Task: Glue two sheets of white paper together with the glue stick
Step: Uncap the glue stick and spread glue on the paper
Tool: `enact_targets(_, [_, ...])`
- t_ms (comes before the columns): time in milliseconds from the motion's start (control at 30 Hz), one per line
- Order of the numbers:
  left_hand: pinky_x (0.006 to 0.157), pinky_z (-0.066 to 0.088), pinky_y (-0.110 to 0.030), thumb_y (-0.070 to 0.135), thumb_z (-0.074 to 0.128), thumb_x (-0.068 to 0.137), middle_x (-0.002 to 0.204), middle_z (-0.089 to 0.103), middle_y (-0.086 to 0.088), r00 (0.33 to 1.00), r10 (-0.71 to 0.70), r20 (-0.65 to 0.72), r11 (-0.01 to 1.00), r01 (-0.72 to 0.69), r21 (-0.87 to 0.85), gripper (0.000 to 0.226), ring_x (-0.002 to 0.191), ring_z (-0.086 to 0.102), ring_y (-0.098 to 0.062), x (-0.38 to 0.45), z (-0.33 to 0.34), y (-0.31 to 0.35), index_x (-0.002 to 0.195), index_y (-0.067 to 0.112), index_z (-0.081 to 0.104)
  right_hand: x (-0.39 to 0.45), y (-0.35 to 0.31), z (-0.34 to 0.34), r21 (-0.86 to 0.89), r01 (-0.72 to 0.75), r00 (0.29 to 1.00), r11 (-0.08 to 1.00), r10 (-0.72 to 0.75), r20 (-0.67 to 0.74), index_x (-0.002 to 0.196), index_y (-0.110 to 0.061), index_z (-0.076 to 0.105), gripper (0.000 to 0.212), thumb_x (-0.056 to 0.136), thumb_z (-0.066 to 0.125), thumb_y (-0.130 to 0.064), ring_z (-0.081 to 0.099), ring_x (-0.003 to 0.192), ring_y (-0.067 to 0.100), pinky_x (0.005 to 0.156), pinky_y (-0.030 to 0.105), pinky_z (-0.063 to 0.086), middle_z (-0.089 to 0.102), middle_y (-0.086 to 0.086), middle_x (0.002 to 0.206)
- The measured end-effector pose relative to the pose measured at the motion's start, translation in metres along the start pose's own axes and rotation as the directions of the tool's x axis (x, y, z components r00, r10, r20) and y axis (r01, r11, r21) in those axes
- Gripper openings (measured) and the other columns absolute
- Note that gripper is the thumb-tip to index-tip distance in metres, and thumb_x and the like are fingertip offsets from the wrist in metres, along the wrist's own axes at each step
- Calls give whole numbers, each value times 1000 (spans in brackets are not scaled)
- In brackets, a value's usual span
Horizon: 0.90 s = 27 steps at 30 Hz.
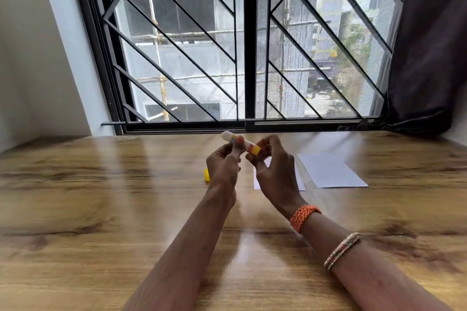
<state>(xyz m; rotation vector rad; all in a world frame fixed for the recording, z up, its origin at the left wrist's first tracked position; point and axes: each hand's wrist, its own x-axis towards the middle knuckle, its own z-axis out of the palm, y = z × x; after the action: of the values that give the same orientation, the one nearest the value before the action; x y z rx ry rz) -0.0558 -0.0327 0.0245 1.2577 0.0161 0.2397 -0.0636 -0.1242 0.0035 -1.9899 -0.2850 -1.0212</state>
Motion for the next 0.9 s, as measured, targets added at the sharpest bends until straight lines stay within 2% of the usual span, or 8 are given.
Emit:
enact_targets(100, [64,39,-24,32,62,87,79,55,-3,1000,2,16,1000,-2,13,17,68,43,-10,0,0,0,76,19,65,1,5,-2,-115,11,1000,993,-10,14,76,-17,52,17,90,58,-24,60,62,25,72,45,49,65,2,65])
enact_targets(233, [66,41,-24,27,60,88,74,58,4,997,22,77,999,-24,22,15,70,46,-9,-5,5,-2,87,14,68,3,6,-3,-12,-131,991,991,131,7,59,-17,55,50,99,32,-37,59,51,18,57,36,48,60,-1,49])
enact_targets(300, [65,40,-24,27,60,88,74,58,4,995,39,90,998,-42,35,18,69,45,-8,-6,5,-3,92,12,69,5,8,-2,40,-150,988,988,151,-25,67,-15,55,42,100,35,-30,59,53,17,55,35,47,59,-4,53])
enact_targets(400, [59,35,-23,25,61,88,71,51,2,998,36,54,999,-37,28,12,63,38,-9,-4,4,-4,80,18,66,6,9,0,135,-135,990,982,138,-13,88,-16,46,13,97,48,-24,61,62,18,56,36,48,58,-3,65])
enact_targets(567, [64,40,-23,26,59,89,73,59,6,1000,28,12,1000,-28,-2,16,67,44,-8,1,-1,-2,89,12,68,2,11,3,46,33,995,998,-38,97,100,-13,42,39,79,73,-19,54,68,8,54,10,40,55,0,75])
enact_targets(667, [60,37,-23,28,60,89,71,56,7,1000,18,-9,1000,-18,7,18,63,38,-9,3,-2,-2,92,12,67,4,13,2,120,17,997,993,-26,69,92,-15,46,32,77,74,-9,58,66,16,54,14,44,61,3,74])
enact_targets(833, [56,35,-21,26,61,88,69,53,6,1000,3,-9,1000,-3,4,20,60,36,-7,1,1,-3,98,9,67,6,15,0,109,-23,1000,994,21,23,80,-16,53,24,77,75,-8,55,57,2,50,8,39,58,-5,66])
enact_targets(900, [59,36,-21,27,61,88,70,53,5,1000,7,6,1000,-7,9,20,62,39,-6,2,1,-3,97,11,68,6,15,0,83,-40,998,996,36,43,76,-12,56,17,83,71,-16,52,53,8,49,18,40,58,-1,61])
